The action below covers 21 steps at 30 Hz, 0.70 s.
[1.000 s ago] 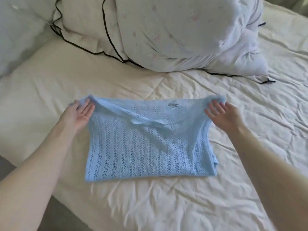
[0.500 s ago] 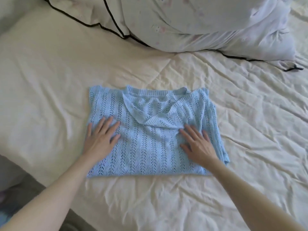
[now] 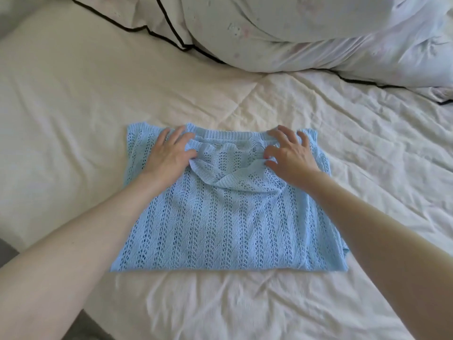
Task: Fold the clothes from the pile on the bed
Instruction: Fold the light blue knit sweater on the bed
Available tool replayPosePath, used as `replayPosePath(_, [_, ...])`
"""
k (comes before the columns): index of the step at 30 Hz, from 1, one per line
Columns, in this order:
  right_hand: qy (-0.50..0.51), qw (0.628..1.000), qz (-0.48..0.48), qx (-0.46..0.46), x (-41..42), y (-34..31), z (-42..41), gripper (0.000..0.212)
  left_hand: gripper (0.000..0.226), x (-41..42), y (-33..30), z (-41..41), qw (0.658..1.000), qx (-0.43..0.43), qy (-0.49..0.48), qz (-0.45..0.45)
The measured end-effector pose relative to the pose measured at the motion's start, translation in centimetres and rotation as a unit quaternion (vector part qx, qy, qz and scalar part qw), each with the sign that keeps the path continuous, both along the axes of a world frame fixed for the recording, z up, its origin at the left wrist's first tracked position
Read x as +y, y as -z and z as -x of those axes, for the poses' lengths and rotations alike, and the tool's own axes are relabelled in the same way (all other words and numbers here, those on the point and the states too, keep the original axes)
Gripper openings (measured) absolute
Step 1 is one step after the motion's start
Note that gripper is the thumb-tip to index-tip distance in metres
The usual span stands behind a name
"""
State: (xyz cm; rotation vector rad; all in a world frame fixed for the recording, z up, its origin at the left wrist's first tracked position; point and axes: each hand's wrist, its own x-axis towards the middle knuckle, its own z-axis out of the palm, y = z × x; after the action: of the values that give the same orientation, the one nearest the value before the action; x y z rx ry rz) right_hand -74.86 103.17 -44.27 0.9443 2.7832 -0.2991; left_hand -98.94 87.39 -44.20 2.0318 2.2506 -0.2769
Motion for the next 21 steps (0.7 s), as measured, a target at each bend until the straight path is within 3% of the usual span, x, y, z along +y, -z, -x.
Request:
replayPosePath(3, [0.061, 0.992, 0.012, 0.107, 0.7, 0.5, 0.0, 0.015, 0.019, 1.4, 0.0, 1.2, 0.995, -0.064, -0.033, -0.065])
replayPosePath(5, [0.214, 0.958, 0.012, 0.189, 1.7, 0.3, -0.3, 0.014, 0.019, 2.7, -0.5, 2.2, 0.976, -0.115, -0.134, -0.129])
replayPosePath(8, [0.382, 0.903, 0.059, 0.190, 3.4, 0.1, -1.1, 0.019, 0.022, 3.9, -1.0, 3.6, 0.951, -0.142, -0.223, -0.160])
replayPosePath(11, [0.401, 0.892, 0.103, 0.183, 2.1, 0.1, -1.5, 0.028, 0.030, 3.5, -0.7, 3.3, 0.941, -0.182, -0.250, -0.138])
replayPosePath(15, [0.368, 0.897, 0.064, 0.237, -5.4, 0.0, -4.4, 0.039, 0.054, -2.5, -0.5, 0.3, 0.920, -0.213, -0.288, -0.161])
replayPosePath(18, [0.477, 0.862, 0.033, 0.169, -10.3, 1.2, -9.6, 0.043, 0.061, -10.5, -0.4, -1.4, 0.888, -0.192, -0.384, -0.165])
replayPosePath(21, [0.546, 0.831, 0.081, 0.069, -11.8, 2.4, -14.0, 0.041, 0.058, -16.7, -0.2, -2.4, 0.832, -0.194, -0.507, -0.114])
